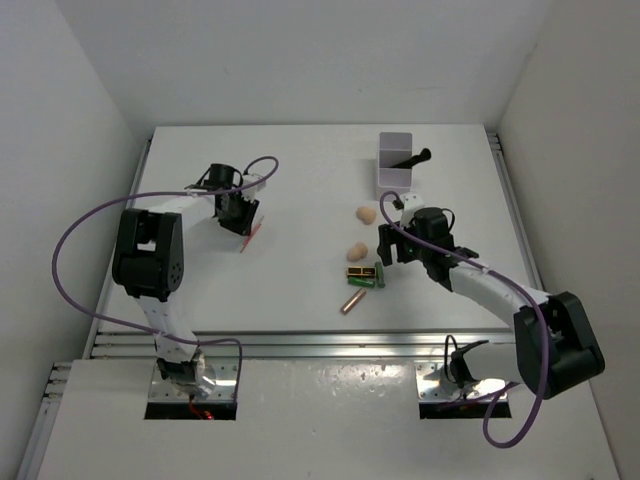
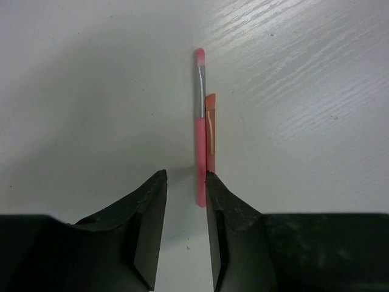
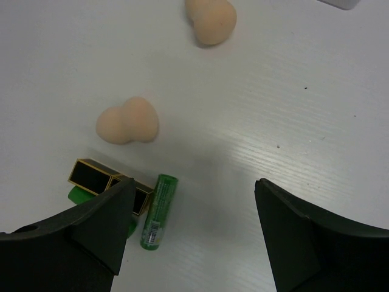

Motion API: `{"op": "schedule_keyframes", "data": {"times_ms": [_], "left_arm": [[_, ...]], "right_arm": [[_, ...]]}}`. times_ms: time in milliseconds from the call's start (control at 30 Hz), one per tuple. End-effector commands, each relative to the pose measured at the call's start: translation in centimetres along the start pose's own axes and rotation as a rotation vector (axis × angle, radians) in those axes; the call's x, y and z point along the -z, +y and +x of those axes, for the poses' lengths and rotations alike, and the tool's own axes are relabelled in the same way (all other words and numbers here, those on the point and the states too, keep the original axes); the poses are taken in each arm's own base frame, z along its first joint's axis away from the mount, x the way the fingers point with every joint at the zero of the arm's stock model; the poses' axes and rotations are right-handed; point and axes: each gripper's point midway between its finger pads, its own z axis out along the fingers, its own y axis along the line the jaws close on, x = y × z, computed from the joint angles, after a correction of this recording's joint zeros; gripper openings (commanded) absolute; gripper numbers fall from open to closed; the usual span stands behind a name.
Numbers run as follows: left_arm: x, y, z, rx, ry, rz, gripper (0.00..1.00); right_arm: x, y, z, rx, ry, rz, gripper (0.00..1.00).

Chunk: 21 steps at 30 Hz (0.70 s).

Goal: Organize the makeup

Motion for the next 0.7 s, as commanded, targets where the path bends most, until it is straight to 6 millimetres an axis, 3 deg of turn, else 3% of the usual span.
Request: {"op": "schedule_keyframes", "data": {"times_ms": [0, 300, 667], "left_arm": [[-0.4, 0.0, -0.7, -0.006, -0.029, 0.031, 0.37], [-1.0, -0.1, -0.6, -0.012, -0.017, 0.03, 0.37], [-2.4, 1.5, 0.4, -0.023, 0.042, -0.059, 0.31]], "right_arm": [[0.7, -0.5, -0.6, 0.012, -0.025, 0.034, 0.79], [1.1, -1.0, 0.0, 0.022, -0.022, 0.061, 0.79], [1.2, -1.1, 0.0, 0.059, -0.037, 0.061, 0.81]]}}
